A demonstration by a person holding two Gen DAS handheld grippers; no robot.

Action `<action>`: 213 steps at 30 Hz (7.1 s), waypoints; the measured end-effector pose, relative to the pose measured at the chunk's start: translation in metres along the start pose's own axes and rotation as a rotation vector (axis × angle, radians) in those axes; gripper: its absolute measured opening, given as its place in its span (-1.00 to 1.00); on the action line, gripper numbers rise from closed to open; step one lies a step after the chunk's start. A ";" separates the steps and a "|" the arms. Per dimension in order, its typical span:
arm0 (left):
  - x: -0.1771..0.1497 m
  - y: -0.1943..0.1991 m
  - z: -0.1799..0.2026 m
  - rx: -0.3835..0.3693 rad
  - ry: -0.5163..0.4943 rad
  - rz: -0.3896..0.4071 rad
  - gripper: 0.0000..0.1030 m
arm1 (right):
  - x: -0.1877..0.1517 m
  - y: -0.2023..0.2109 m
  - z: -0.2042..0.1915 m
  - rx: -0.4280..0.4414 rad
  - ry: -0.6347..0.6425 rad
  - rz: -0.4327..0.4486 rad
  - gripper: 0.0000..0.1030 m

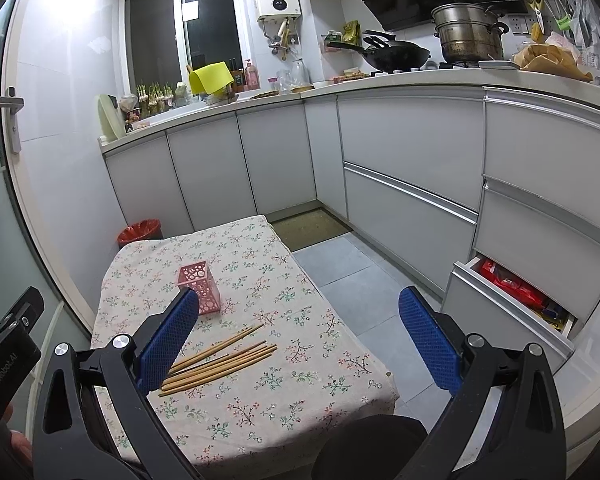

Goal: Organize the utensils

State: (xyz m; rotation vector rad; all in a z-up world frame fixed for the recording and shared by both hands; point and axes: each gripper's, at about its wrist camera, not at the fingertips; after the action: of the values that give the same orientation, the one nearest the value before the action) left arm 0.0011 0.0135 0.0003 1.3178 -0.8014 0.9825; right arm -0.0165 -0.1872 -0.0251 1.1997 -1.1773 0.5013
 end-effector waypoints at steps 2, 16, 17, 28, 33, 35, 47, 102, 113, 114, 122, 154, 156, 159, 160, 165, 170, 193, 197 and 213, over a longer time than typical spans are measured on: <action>0.000 0.000 -0.001 -0.001 0.002 -0.001 0.87 | -0.001 -0.001 -0.001 0.001 0.001 -0.001 0.86; 0.000 -0.001 0.000 -0.002 0.003 -0.003 0.87 | -0.001 -0.001 -0.003 0.005 0.004 -0.003 0.86; -0.001 -0.001 -0.001 -0.002 0.003 -0.003 0.87 | -0.001 -0.001 -0.003 0.004 0.005 -0.003 0.86; -0.001 -0.002 -0.002 -0.002 0.002 -0.001 0.87 | -0.001 -0.002 -0.005 0.005 0.004 -0.001 0.86; -0.001 0.000 -0.003 -0.001 0.007 0.000 0.87 | -0.001 -0.001 -0.004 0.005 0.006 -0.001 0.86; -0.001 0.000 -0.003 0.001 0.007 0.001 0.87 | -0.001 -0.001 -0.004 0.006 0.006 -0.002 0.86; 0.000 -0.001 -0.005 0.002 0.008 -0.006 0.87 | -0.003 0.000 -0.005 0.010 0.006 -0.004 0.86; -0.025 -0.210 0.082 -0.273 -0.448 -0.622 0.87 | -0.035 -0.103 0.068 0.197 -0.432 -0.334 0.86; -0.091 -0.353 0.152 -0.300 -0.662 -0.966 0.61 | -0.073 -0.215 0.082 0.181 -0.507 -0.539 0.86; -0.095 -0.362 0.157 -0.298 -0.674 -0.983 0.47 | -0.075 -0.221 0.084 0.179 -0.504 -0.547 0.86; -0.116 -0.408 0.173 -0.275 -0.728 -1.094 -0.02 | -0.091 -0.259 0.094 0.165 -0.525 -0.627 0.86; -0.120 -0.383 0.130 -0.440 -0.766 -0.916 -0.80 | -0.084 -0.287 0.058 0.146 -0.404 -0.731 0.84; -0.100 -0.366 0.112 -0.453 -0.729 -0.845 -0.81 | -0.082 -0.299 0.046 0.161 -0.415 -0.773 0.69; -0.080 -0.344 0.089 -0.471 -0.694 -0.770 -0.81 | -0.083 -0.320 0.026 0.214 -0.502 -0.854 0.26; -0.071 -0.334 0.077 -0.472 -0.676 -0.738 -0.82 | -0.083 -0.332 0.016 0.228 -0.530 -0.899 0.17; -0.039 -0.323 0.057 -0.464 -0.623 -0.639 -0.84 | -0.080 -0.364 -0.026 0.232 -0.556 -0.964 -0.56; -0.038 -0.306 0.033 -0.481 -0.584 -0.598 -0.85 | -0.083 -0.388 -0.055 0.133 -0.551 -1.025 -0.63; -0.003 -0.310 -0.030 -0.407 -0.366 -0.490 -0.87 | -0.101 -0.418 -0.073 -0.001 -0.593 -0.984 -1.00; 0.000 -0.308 -0.031 -0.411 -0.354 -0.480 -0.87 | -0.100 -0.411 -0.044 0.073 -0.627 -0.989 -1.00; -0.001 -0.311 -0.035 -0.419 -0.317 -0.484 -0.87 | -0.099 -0.400 -0.073 -0.179 -0.598 -1.114 -0.46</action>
State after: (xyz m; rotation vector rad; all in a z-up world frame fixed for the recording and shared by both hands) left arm 0.2836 0.0520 -0.1291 1.2255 -0.8177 0.2074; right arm 0.3074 -0.2353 -0.2852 1.6696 -0.8074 -0.8267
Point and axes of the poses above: each gripper's, at about its wrist camera, not at the fingertips, and y roughly against the way its jaws point, z to its right, x to its top, and after that the axes turned 4 degrees about y, right-handed
